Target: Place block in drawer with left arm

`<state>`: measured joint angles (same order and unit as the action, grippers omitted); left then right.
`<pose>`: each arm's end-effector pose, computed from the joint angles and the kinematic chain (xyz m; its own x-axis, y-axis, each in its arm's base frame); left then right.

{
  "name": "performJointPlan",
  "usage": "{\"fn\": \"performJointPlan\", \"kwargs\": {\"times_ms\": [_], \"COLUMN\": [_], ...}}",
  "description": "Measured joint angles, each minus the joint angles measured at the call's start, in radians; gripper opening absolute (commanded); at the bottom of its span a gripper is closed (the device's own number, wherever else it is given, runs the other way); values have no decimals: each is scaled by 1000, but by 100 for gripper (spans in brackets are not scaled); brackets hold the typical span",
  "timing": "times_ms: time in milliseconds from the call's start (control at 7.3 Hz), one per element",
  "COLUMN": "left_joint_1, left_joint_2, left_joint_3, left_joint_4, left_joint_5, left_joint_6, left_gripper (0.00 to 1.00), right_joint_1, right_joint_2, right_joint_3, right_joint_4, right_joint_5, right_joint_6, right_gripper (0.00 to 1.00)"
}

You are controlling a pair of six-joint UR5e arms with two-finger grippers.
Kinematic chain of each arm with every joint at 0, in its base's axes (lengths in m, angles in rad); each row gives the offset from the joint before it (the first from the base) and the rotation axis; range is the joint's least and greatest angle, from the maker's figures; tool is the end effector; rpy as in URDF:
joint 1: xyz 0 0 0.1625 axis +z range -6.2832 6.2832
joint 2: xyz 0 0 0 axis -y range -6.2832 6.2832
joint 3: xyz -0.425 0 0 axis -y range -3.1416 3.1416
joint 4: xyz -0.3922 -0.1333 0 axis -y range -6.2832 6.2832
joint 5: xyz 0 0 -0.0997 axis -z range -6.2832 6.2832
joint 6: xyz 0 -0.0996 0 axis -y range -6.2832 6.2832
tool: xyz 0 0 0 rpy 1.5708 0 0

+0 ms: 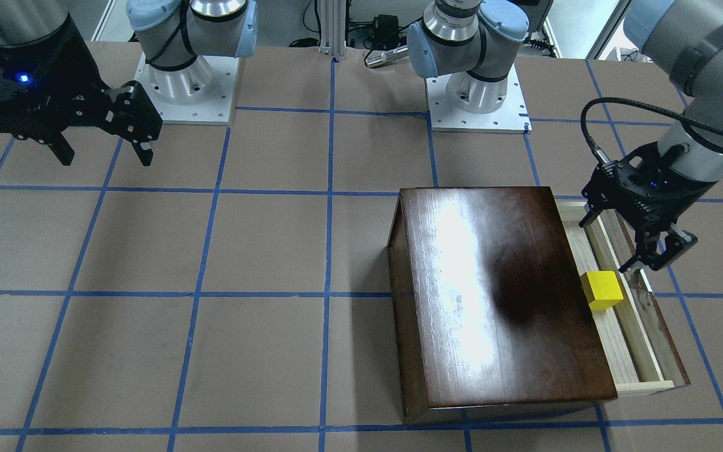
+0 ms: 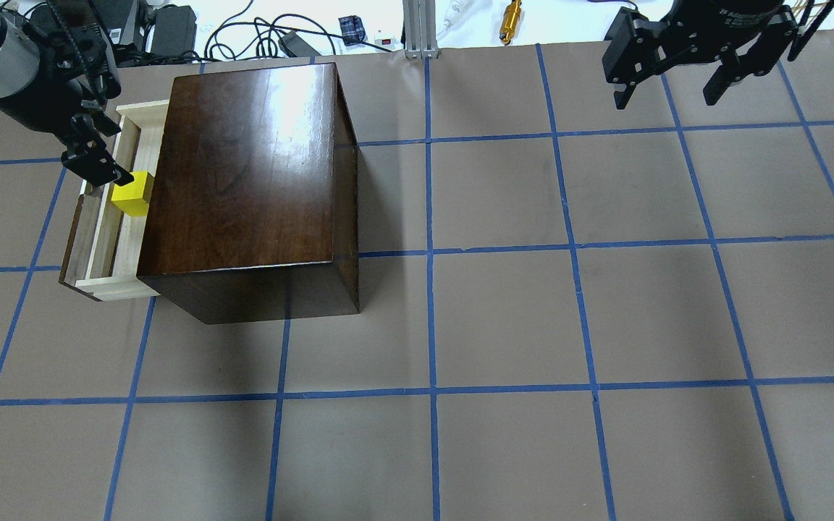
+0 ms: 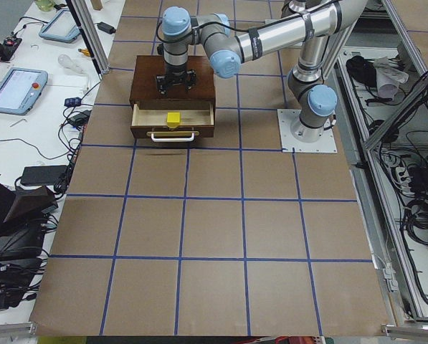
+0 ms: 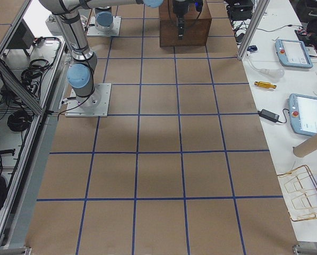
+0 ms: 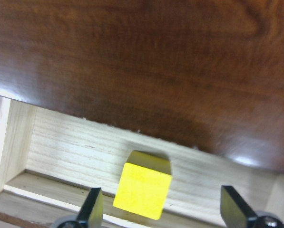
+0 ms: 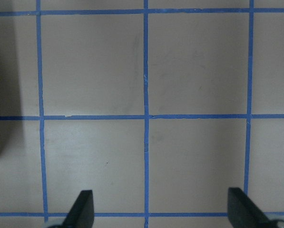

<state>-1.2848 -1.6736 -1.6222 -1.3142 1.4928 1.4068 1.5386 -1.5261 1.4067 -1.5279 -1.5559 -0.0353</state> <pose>0.0171 -0.5583 0.4364 -0.4334 0.8969 -0.0882 0.9000 0.4258 -0.0932 0.1181 -0.5195 0.5421 -0.9999 -0.0041 -0.0121 -0.0032 0.9970 -0.0769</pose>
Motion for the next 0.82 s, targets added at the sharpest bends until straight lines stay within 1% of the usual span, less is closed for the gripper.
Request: {"fn": "performJointPlan", "kwargs": {"times_ms": [137, 274, 411, 821], "left_joint_1": [-46, -86, -113, -155], "left_joint_2": [31, 49, 59, 52], "left_joint_3": [0, 0, 4, 47], "left_joint_4": [-23, -41, -50, -64], "left_joint_5": [4, 6, 7, 9], "left_joint_6": [-137, -249, -329, -588], "left_gripper": [92, 97, 100, 100], "right_joint_1": [0, 0, 0, 0], "right_joint_2": [0, 0, 0, 0], "right_joint_3": [0, 0, 0, 0], "right_joint_4": [0, 0, 0, 0], "right_joint_5": [0, 0, 0, 0], "right_joint_6": [0, 0, 0, 0], "right_gripper": [100, 100, 100, 100]}}
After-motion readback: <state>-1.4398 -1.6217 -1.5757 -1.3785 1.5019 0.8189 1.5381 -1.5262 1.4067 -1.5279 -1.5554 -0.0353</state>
